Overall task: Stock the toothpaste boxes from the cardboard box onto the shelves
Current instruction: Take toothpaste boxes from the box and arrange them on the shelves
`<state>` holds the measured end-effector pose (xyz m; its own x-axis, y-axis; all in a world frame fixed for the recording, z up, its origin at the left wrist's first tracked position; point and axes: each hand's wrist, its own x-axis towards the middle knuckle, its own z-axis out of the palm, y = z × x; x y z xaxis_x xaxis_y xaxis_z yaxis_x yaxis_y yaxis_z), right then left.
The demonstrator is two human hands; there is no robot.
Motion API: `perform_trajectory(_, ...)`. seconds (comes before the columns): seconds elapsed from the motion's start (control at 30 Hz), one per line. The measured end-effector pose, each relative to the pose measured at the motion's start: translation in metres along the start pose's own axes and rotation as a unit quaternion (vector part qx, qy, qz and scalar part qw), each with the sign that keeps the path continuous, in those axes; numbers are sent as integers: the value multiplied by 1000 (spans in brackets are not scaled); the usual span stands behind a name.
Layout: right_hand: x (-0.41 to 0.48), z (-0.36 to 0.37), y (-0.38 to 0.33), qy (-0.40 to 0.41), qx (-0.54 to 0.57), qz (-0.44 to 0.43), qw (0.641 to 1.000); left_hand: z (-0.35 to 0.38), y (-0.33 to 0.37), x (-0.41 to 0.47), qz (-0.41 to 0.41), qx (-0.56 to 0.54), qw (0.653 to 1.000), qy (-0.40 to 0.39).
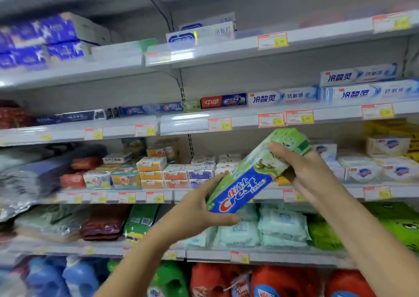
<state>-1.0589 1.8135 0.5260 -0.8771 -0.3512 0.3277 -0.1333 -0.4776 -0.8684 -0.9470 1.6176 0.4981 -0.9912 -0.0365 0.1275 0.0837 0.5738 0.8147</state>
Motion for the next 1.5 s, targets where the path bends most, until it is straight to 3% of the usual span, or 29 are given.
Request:
perform_trajectory(0.13,32,14,-22,-164,-168,-11,972,-80,-11,8,6,2,999,39)
perform_trajectory(0.23,66,35,-24,-219,-279,-64,933,-121,-17,28,38,-39,992,115)
perform_trajectory(0.33,112,60,-15,-196,-340,-103,914,-158,-23,64,60,-102,971,209)
perform_trajectory(0.43,157,86,-6,-164,-352,-107,915,-193,-29,99,63,-137,958,246)
perform_trajectory(0.6,226,115,-7,-148,-338,-15,929,-250,-28,148,12,-142,966,215)
perform_trajectory(0.7,271,132,2,-116,-233,85,962,-278,-31,182,-26,-187,963,193)
perform_trajectory(0.77,295,145,10,-92,-181,148,968,-292,-34,203,-59,-148,972,175)
perform_trajectory(0.83,312,157,21,-71,-177,177,966,-305,-45,217,-111,-12,980,165)
perform_trajectory(0.93,329,167,42,-41,-244,153,957,-316,-70,225,-181,212,948,155)
perform_trajectory(1.03,341,173,56,-56,-494,81,864,-318,-86,222,-165,263,939,148)
perform_trajectory(1.13,358,183,66,-93,-615,62,781,-317,-93,220,-138,293,931,167)
perform_trajectory(1.4,393,202,95,-84,-734,-42,672,-315,-101,223,-94,335,917,197)
perform_trajectory(1.5,401,199,105,-63,-754,-73,650,-313,-104,223,-80,345,913,203)
